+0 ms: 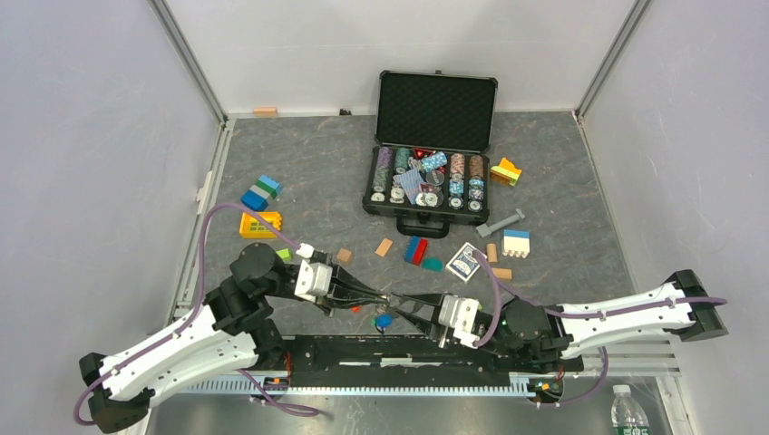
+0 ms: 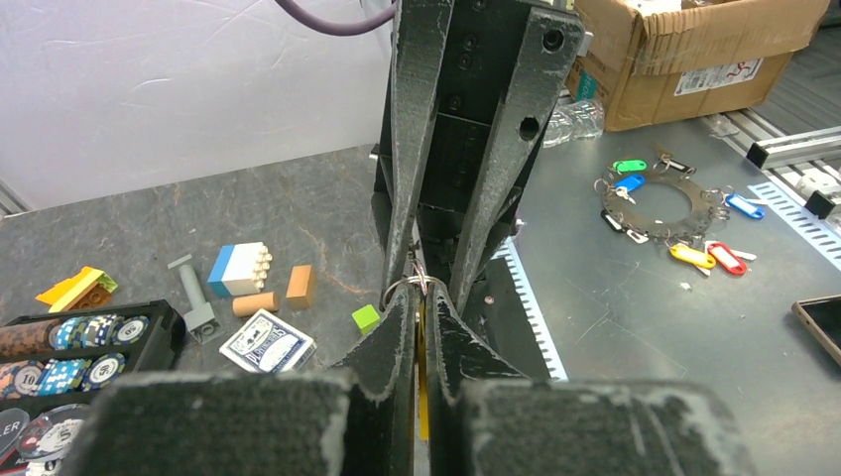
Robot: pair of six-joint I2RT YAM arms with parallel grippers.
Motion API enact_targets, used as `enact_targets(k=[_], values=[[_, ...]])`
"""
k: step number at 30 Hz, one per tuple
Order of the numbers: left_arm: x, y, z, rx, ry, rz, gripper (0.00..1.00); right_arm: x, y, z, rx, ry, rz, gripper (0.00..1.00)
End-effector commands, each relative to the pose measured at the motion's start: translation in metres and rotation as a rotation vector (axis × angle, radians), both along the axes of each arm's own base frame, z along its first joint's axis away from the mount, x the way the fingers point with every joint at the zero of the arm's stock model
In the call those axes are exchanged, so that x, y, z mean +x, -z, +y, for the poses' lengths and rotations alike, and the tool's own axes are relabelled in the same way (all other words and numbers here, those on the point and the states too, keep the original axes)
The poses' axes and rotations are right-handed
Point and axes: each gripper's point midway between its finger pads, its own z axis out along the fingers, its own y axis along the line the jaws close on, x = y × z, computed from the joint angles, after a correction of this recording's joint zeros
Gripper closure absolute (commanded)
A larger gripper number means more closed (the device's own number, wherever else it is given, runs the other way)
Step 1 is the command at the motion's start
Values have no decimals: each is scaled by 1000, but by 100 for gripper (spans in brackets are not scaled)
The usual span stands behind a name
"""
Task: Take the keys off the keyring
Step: Remove the key from the keyring.
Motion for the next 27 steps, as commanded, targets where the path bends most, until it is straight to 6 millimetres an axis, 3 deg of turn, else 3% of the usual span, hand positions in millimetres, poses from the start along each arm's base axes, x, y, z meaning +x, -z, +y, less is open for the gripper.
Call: enact_targets(k=[1, 14, 19, 27], values=[[1, -31, 2, -74, -15, -77, 98, 1, -13, 2, 63, 10, 28, 67], [3, -27, 2, -57, -24, -72, 98, 0, -17, 5, 103, 7, 48, 68], [0, -30, 4, -64, -12, -79, 98, 0, -14, 7, 87, 6, 48, 60], [8, -28, 6, -61, -65, -82, 98, 0, -11, 1, 87, 3, 52, 60]])
